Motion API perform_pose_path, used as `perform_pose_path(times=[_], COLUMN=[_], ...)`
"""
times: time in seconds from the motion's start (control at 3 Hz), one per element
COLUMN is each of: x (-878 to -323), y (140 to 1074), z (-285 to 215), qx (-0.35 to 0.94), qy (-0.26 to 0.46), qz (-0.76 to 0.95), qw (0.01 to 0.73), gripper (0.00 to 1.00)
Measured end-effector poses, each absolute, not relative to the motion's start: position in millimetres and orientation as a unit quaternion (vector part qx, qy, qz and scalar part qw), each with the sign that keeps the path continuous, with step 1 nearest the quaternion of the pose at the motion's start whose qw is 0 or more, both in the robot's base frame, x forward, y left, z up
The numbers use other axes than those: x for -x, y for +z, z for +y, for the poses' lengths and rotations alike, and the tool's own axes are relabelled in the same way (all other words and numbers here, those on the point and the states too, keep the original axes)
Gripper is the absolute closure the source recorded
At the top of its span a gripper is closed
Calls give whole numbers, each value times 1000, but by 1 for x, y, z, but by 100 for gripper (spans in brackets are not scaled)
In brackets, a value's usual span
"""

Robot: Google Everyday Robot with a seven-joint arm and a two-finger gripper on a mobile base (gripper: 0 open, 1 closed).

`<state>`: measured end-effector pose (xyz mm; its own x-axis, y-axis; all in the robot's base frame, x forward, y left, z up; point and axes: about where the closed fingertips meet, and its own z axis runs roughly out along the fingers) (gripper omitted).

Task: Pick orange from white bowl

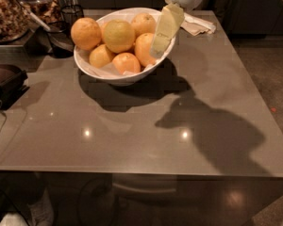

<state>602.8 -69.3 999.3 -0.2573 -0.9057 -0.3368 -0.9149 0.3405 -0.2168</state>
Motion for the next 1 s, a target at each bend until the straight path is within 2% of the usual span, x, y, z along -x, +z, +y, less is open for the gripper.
perform_pose_path(times=[0.33,1.0], x=[-631,-644], y=[1003,1003], z=[-46,-21], qx=[570,586], qy=[3,5], qz=[797,781], qw=[201,215], gripper=[0,0])
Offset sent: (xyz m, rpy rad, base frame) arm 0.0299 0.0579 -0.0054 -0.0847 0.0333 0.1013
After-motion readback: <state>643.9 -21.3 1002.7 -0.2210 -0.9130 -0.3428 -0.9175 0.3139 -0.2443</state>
